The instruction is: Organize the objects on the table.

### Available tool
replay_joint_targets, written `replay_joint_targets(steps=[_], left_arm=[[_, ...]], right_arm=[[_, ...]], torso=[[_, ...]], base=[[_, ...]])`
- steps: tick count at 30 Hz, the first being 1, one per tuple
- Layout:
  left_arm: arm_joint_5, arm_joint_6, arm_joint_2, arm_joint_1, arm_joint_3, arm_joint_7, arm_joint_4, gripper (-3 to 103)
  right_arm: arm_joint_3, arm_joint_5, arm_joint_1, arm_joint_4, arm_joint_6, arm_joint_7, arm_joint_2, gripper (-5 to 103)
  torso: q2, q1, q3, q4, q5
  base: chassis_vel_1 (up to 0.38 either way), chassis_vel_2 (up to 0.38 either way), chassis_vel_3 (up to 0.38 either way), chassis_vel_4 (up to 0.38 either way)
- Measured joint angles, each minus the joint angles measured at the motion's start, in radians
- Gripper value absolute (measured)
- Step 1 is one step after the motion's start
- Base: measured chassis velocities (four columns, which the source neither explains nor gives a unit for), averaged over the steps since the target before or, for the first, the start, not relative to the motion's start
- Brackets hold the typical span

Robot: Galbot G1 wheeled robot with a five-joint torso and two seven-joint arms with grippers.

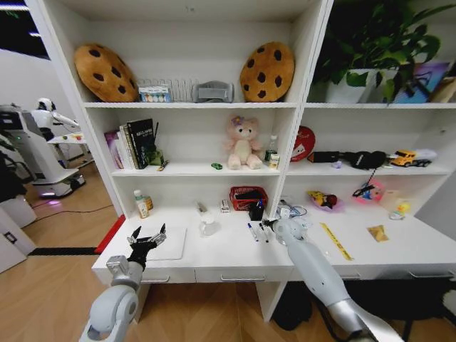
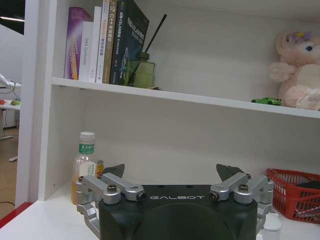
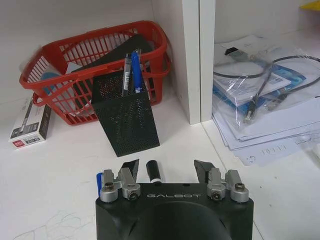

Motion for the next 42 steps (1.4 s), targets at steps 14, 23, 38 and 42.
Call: replay_joint_targets(steps=[14, 23, 38, 42], left_arm=[[0.0, 0.0, 0.0, 0.0, 0.0, 0.0, 0.0, 100], [0.0, 0.0, 0.0, 0.0, 0.0, 0.0, 0.0, 100], [0.0, 0.0, 0.0, 0.0, 0.0, 0.0, 0.0, 100], [0.0, 0.0, 0.0, 0.0, 0.0, 0.0, 0.0, 100]], right_arm=[[-0.02, -0.013, 0.031, -0.088, 0.028, -0.054, 0.026, 58], [-0.036, -0.02, 0.04, -0.115, 0.036, -0.053, 0.036, 57], [-0.057, -0.029, 0.09, -0.205, 0.042, -0.065, 0.055, 54], [-0.061, -0.032, 0.095, -0.214, 0.042, -0.07, 0.055, 54]], torso=[[0.0, 0.0, 0.0, 0.0, -0.0001], [0.0, 0.0, 0.0, -0.0001, 0.0], [0.0, 0.0, 0.0, 0.0, 0.0], [0.0, 0.0, 0.0, 0.0, 0.0]], base=[[0.0, 0.0, 0.0, 0.0], [0.0, 0.0, 0.0, 0.0], [0.0, 0.0, 0.0, 0.0], [0.0, 0.0, 0.0, 0.0]])
